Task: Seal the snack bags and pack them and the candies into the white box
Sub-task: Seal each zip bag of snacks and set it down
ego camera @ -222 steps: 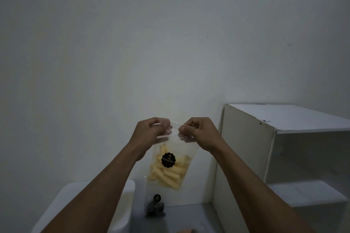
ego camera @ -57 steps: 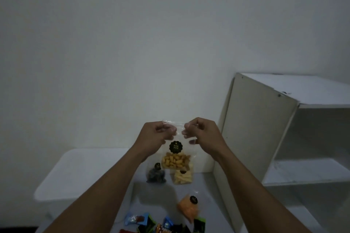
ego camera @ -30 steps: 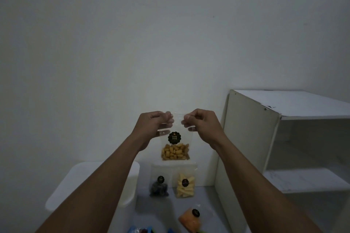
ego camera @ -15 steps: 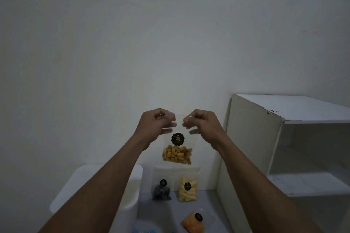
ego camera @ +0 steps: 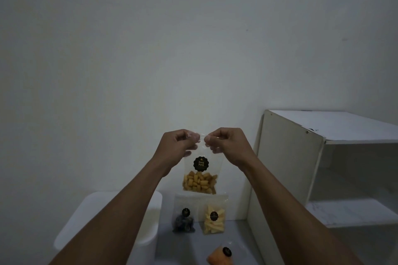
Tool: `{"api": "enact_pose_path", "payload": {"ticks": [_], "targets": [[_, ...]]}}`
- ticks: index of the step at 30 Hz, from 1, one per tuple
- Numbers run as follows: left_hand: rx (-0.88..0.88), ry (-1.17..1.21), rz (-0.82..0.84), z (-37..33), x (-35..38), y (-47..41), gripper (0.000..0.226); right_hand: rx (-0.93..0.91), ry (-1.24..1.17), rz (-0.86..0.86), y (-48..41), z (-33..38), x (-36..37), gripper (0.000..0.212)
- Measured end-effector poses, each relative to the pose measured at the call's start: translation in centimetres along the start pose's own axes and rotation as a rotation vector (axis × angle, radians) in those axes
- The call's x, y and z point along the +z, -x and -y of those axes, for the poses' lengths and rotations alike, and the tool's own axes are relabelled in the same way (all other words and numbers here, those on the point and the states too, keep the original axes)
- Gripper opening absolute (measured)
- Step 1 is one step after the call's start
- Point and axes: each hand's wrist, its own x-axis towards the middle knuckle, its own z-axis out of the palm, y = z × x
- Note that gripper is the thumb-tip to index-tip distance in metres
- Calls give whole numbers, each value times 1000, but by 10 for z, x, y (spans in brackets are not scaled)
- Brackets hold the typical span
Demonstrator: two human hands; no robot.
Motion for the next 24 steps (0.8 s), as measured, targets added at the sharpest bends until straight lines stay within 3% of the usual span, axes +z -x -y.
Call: {"api": "enact_pose_path", "payload": {"ticks": [6,13,20,24], "targets": [[50,-79,-102,3,-7,-13,14,70,-130,35,1,-4,-2,13],[-24,16,41,0,0,-15,11,5,16,-19,-5,-5,-7,9],[61,-92,22,1,6,-20,7,36,-5,40,-1,-6,-10,11],[5,18,45,3,10,-17,16,10,33,-2,-4,-4,-11,12]]}}
